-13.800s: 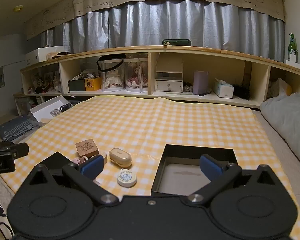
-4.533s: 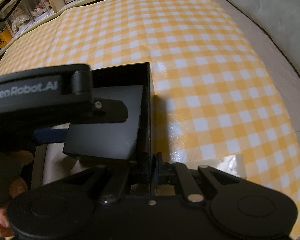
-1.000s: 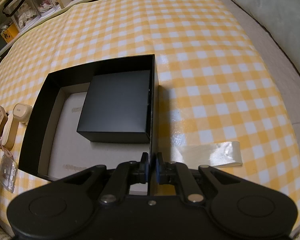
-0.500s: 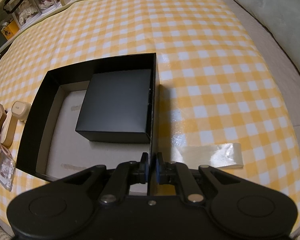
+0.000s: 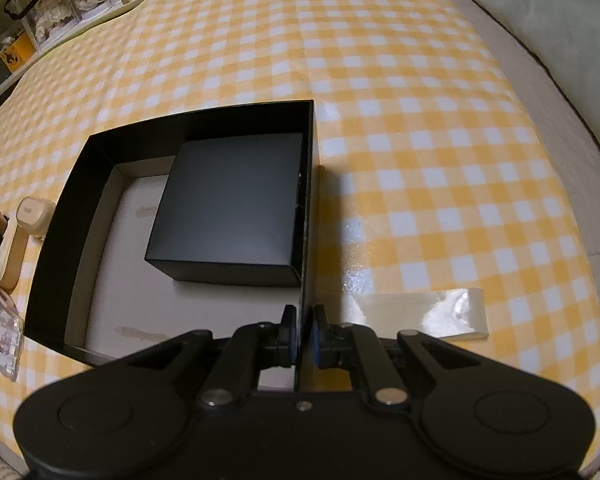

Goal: Organize rigid objects
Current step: 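Lower the left tool onto the carved wooden block and grasp it, then carry the wooden block with the left tool into the open box beside the black box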

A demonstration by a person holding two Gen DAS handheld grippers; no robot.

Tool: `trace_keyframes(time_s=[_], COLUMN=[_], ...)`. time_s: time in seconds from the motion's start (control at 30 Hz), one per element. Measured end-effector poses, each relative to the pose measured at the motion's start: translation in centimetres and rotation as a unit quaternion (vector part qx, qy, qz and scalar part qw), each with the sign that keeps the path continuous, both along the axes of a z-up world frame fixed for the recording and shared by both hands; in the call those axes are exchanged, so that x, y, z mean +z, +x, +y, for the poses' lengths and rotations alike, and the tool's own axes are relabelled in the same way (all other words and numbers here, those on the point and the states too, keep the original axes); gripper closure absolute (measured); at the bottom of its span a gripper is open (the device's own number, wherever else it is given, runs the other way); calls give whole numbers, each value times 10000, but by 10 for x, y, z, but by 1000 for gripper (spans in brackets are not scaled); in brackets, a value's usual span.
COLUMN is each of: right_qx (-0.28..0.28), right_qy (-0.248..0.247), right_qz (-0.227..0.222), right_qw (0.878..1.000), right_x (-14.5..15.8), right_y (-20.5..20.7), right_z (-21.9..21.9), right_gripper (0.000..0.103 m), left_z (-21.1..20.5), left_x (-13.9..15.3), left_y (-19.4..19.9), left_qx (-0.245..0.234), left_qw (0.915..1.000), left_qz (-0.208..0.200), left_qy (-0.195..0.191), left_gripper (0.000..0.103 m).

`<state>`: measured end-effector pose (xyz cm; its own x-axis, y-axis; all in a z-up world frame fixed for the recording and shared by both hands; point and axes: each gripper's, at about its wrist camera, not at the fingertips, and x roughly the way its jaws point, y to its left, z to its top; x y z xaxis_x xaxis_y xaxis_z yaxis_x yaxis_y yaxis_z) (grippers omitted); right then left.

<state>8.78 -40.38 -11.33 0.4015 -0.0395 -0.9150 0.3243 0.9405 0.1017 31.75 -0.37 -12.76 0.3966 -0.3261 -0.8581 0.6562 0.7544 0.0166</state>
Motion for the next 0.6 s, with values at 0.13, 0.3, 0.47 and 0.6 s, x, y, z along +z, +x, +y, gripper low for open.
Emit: trace_keyframes(time_s=[0.13,0.3,0.47,0.6], right_qx=[-4,0,8,10], right_qy=[5,-12,-26,-32], right_qz=[2,7,15,20], right_qw=[10000,10000,10000,10000], right_x=[-1,0,-2,-2], right_y=[1,1,2,2], right_z=[1,2,2,2], right_gripper=[95,95,95,95], left_z=[4,1,4,10], left_x=[2,5,13,27], left_y=[0,-5,-10,-14], left_qx=[212,522,766,1032], left_qw=[9995,9985,9969,9932], left_qz=[165,141,67,69], left_qy=[-180,-9,-170,-529], left_gripper=[27,27,27,27])
